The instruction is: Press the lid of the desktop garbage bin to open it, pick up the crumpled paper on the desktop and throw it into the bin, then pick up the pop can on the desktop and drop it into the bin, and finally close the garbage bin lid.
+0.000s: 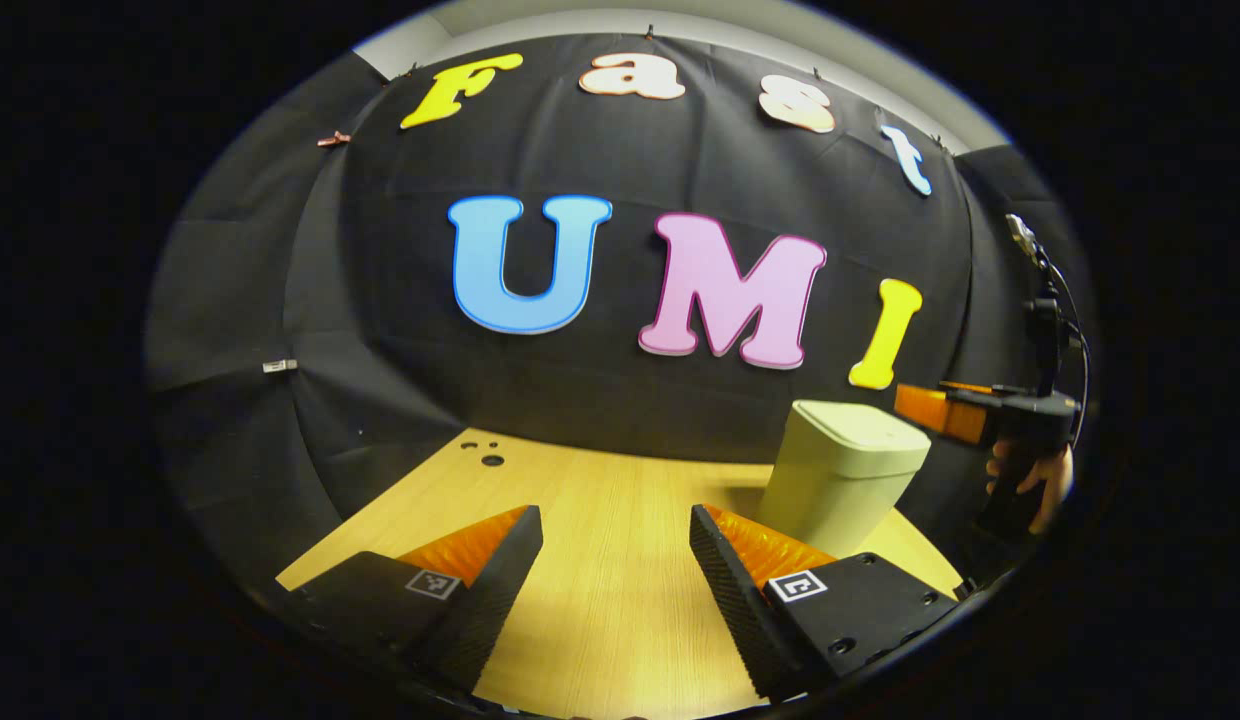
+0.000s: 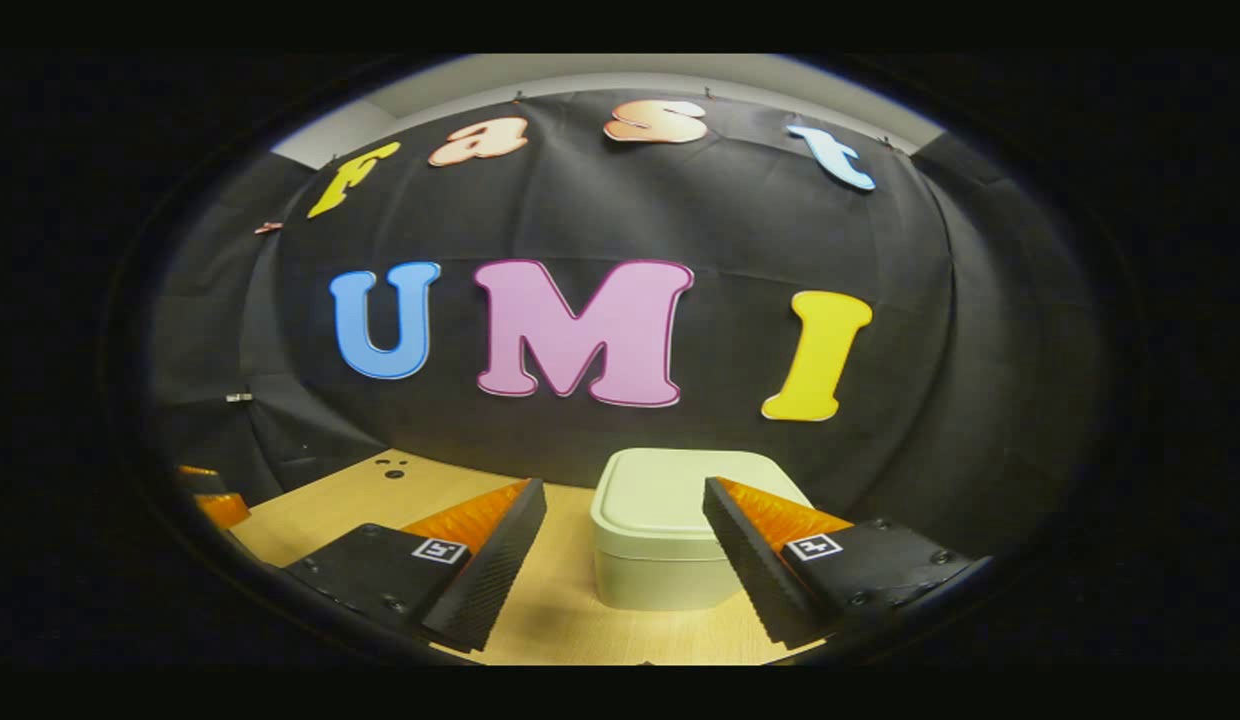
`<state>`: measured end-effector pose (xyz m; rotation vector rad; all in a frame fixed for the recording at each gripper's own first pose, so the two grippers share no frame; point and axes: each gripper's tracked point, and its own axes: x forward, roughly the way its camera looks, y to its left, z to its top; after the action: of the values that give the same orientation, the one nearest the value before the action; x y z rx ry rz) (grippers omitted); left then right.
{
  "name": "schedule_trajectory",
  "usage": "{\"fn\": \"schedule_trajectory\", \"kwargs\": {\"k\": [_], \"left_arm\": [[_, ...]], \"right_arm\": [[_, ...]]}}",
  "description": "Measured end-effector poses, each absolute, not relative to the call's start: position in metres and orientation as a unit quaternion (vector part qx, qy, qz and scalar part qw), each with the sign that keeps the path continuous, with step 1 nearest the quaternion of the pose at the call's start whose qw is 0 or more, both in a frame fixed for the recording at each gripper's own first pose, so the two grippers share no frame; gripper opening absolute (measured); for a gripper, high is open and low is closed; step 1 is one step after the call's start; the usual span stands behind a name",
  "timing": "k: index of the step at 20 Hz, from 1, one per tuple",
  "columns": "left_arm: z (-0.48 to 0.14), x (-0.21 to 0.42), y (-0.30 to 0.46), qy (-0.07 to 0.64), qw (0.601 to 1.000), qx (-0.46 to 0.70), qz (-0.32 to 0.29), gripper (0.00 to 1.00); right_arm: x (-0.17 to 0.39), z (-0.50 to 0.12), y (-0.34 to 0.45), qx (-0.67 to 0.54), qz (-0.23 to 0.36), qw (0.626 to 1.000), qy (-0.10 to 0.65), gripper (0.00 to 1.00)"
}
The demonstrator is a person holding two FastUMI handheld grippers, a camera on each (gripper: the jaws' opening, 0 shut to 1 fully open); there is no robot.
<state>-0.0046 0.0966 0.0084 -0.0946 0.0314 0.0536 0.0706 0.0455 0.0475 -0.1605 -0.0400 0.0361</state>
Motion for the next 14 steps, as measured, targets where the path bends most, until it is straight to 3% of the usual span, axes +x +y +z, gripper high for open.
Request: {"fn": "schedule_trajectory", "kwargs": {"k": [8,14], "left_arm": [[0.038,-0.059,0.109,-0.054,0.997,-0.020,0.057,0.96],[0.002,-0.086,0.103,-0.018,0.997,-0.046,0.052,0.96]], "right_arm": [[0.006,0.012,0.107,-0.085,0.064,0.994,-0.003,0.98],[-0.028,-0.041,0.125,-0.058,0.076,0.994,0.060,0.98]]}}
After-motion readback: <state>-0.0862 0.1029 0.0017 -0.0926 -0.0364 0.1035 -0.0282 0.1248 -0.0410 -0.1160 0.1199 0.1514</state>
